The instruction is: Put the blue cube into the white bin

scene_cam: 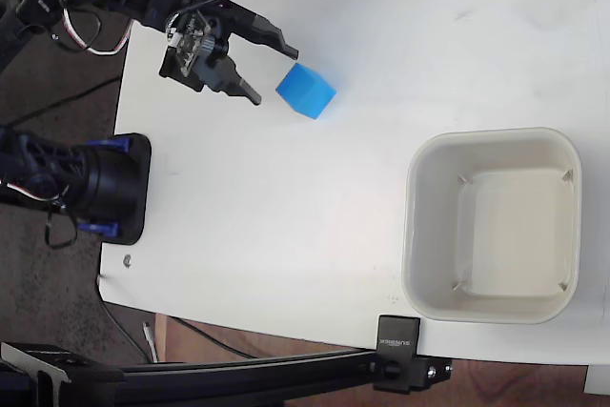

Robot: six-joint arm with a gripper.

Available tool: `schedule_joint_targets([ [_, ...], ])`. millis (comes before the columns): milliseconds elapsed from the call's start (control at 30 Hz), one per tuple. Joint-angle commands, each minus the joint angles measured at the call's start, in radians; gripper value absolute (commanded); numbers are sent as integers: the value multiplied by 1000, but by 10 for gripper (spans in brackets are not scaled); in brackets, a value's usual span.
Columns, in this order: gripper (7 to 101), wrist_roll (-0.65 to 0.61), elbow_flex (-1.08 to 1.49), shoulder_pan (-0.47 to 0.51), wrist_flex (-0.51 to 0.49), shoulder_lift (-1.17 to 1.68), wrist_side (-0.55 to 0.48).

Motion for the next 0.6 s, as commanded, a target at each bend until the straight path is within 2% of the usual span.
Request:
schedule_joint_targets([
  [33, 1000, -8, -5, 12, -29, 28, -2],
  [600, 992, -35, 41, 43, -130, -3, -29],
])
